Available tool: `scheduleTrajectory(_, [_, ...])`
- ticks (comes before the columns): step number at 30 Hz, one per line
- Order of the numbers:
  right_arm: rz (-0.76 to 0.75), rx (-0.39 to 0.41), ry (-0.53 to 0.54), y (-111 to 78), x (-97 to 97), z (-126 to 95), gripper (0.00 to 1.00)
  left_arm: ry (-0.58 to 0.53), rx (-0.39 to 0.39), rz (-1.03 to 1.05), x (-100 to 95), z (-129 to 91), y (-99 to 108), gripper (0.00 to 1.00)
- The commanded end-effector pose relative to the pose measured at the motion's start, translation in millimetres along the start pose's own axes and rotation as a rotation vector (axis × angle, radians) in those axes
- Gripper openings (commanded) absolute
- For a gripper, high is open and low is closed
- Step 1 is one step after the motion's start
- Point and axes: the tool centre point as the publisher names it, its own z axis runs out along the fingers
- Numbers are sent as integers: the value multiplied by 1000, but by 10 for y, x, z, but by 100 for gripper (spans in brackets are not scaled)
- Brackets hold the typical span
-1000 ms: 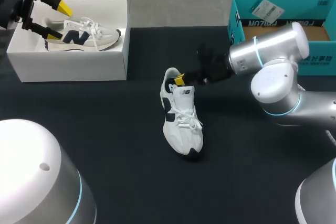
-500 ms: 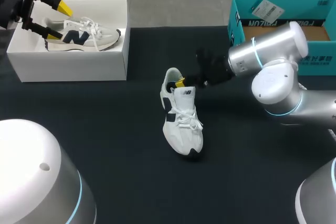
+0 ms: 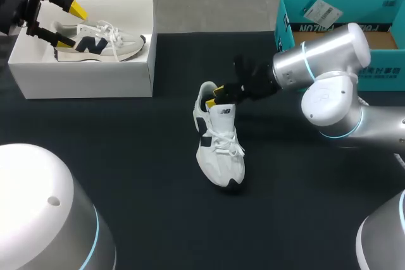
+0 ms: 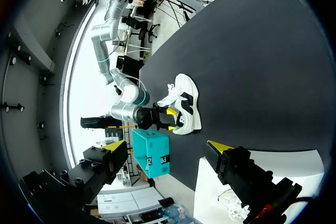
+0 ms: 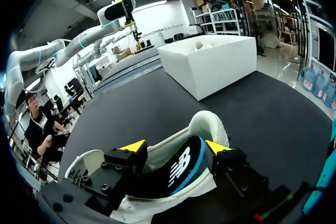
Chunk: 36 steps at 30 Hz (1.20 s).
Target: Take the shoe out of the shoebox, open the shoe tongue, remove and reinsert the insole, then place the shoe into the shoebox
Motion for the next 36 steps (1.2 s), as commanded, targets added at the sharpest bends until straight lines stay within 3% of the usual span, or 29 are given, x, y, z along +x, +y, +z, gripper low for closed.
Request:
scheduleTrajectory(1, [3, 4, -4, -17, -5, 40, 49, 3, 0, 0, -2, -4, -6, 100])
scheduleTrajectory(5, [8, 4, -1, -27, -8, 61, 33, 3, 0, 0, -2, -4, -6, 100])
scheduleTrajectory(9, [10, 3, 3, -28, -6, 64, 29, 3, 0, 0, -2, -4, -6, 100])
scheduleTrajectory(14, [8, 10, -2, -37, -17, 90, 0, 3, 0, 0, -2, -4, -6, 100])
scheduleTrajectory(28, [-13, 65, -45, -95, -48, 146, 0, 3, 0, 0, -2, -4, -6, 100])
scheduleTrajectory(29, [-9, 58, -49, -88, -49, 125, 18, 3, 0, 0, -2, -4, -6, 100])
scheduleTrajectory(30, [-7, 54, -52, -82, -50, 103, 47, 3, 0, 0, -2, -4, -6, 100])
scheduleTrajectory(31, [-7, 52, -57, -78, -47, 83, 89, 3, 0, 0, -2, -4, -6, 100])
scheduleTrajectory(32, [-6, 49, -62, -72, -43, 62, 100, 3, 0, 0, -2, -4, -6, 100])
scheduleTrajectory(36, [-14, 46, -86, -59, -17, -6, 100, 3, 0, 0, -2, -4, -6, 100])
